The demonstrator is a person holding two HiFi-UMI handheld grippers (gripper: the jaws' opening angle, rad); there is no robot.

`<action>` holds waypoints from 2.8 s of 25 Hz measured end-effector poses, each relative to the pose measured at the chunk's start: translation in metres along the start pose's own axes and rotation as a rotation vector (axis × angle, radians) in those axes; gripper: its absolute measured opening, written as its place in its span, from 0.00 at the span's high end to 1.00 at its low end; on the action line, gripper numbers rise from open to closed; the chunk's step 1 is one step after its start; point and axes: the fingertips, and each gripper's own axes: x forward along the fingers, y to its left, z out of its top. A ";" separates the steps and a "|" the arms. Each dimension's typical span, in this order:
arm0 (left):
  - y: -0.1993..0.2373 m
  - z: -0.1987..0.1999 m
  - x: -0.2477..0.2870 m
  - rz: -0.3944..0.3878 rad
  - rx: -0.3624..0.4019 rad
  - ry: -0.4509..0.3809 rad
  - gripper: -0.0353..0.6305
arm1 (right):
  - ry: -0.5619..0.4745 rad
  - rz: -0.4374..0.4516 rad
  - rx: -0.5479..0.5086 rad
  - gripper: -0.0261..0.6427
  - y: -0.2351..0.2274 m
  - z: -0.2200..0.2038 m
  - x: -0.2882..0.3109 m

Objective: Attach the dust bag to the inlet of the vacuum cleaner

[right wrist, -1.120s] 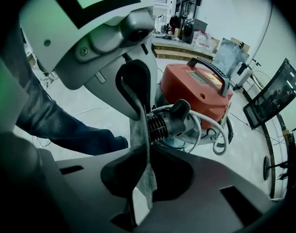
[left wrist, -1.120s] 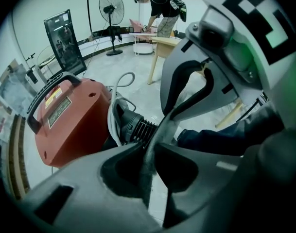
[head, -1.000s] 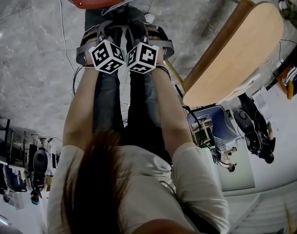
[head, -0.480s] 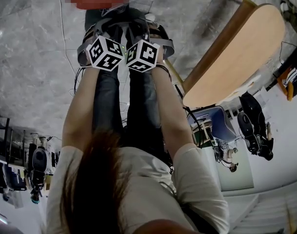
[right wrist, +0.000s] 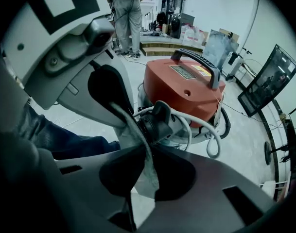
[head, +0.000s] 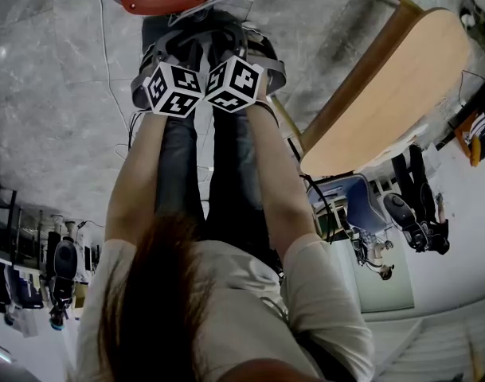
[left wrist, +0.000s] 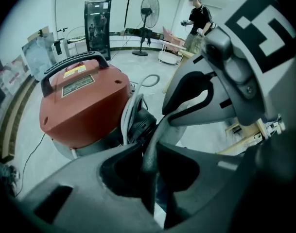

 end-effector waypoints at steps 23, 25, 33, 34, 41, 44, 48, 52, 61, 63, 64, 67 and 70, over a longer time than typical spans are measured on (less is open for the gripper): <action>0.003 0.013 0.000 -0.076 0.011 -0.050 0.80 | -0.121 -0.037 0.238 0.87 -0.004 -0.007 -0.005; 0.003 0.017 0.001 -0.097 0.065 -0.049 0.80 | -0.150 -0.041 0.302 0.87 -0.006 -0.009 -0.006; 0.001 0.014 -0.002 -0.046 -0.066 -0.092 0.80 | -0.081 -0.008 0.205 0.87 -0.011 -0.005 -0.005; 0.001 0.013 -0.002 -0.049 -0.063 -0.094 0.80 | -0.081 -0.005 0.208 0.87 -0.011 -0.004 -0.005; 0.004 0.007 0.003 -0.092 -0.046 -0.066 0.80 | -0.088 0.058 0.318 0.86 -0.007 -0.005 0.001; 0.003 0.005 0.003 -0.083 -0.079 -0.057 0.80 | -0.092 0.076 0.349 0.86 -0.004 -0.005 0.000; 0.002 0.002 0.004 -0.159 -0.151 -0.044 0.75 | -0.103 0.094 0.434 0.77 -0.008 -0.007 -0.003; 0.006 0.004 -0.001 -0.216 -0.159 -0.038 0.64 | -0.096 0.133 0.525 0.67 -0.008 -0.011 -0.004; 0.002 0.009 -0.018 -0.237 -0.151 -0.032 0.61 | -0.147 0.157 0.558 0.70 -0.007 0.001 -0.025; 0.003 0.010 -0.023 -0.232 -0.171 -0.030 0.62 | -0.168 0.136 0.585 0.71 -0.010 0.003 -0.032; 0.003 0.010 -0.026 -0.229 -0.181 -0.028 0.62 | -0.174 0.127 0.602 0.72 -0.011 0.005 -0.036; 0.004 0.014 -0.036 -0.196 -0.214 -0.043 0.66 | -0.184 0.090 0.645 0.76 -0.013 0.006 -0.046; 0.012 0.024 -0.050 -0.136 -0.276 -0.097 0.78 | -0.188 0.039 0.708 0.88 -0.019 0.003 -0.056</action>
